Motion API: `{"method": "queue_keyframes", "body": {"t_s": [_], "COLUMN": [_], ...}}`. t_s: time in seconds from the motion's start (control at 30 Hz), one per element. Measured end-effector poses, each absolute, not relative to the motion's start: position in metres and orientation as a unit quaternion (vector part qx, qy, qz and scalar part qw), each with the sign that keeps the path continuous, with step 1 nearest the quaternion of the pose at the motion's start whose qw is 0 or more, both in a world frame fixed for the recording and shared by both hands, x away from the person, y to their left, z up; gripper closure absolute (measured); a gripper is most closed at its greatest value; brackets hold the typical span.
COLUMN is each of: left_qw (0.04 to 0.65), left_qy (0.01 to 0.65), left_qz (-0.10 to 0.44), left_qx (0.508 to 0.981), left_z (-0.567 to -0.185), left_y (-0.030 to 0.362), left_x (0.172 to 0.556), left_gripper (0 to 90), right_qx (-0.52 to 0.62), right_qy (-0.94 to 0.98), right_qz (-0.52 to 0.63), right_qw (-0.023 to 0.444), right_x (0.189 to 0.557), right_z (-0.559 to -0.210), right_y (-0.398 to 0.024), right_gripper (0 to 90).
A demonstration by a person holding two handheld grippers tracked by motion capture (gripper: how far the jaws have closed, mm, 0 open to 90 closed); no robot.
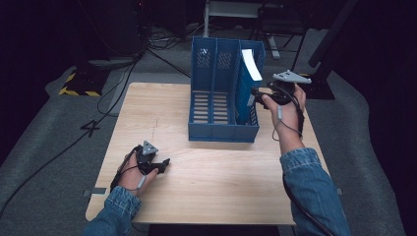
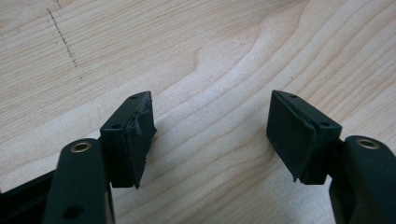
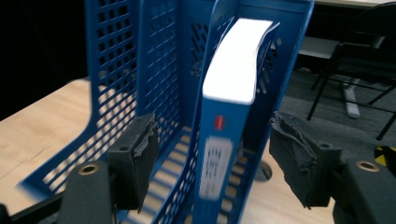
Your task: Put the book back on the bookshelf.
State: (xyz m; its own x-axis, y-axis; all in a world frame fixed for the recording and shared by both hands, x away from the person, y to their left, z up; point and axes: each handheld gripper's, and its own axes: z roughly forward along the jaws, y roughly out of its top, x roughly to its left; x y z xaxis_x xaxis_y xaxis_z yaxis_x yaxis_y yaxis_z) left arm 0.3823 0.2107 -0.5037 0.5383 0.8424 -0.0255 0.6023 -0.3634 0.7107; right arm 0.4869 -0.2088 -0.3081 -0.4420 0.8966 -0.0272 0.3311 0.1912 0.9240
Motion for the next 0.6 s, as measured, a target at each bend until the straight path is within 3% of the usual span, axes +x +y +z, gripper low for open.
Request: {"method": "queue_keyframes", "body": {"t_s": [0.6], "left_qw": [0.342], "left_qy": [0.444], "left_qz": [0.172], "left_qx": [0.810], "left_z": [-0.504], "left_y": [0.212], "left_x": [0.382], "left_gripper": [29.3], "right_qx": [0.403], "right_qy": [0.775], "right_qz": [0.432], "right_qw": [0.225], "right_x": [0.409], "right_z": [-0.338], "right_y": [-0.265], "right_gripper": [31.9]}}
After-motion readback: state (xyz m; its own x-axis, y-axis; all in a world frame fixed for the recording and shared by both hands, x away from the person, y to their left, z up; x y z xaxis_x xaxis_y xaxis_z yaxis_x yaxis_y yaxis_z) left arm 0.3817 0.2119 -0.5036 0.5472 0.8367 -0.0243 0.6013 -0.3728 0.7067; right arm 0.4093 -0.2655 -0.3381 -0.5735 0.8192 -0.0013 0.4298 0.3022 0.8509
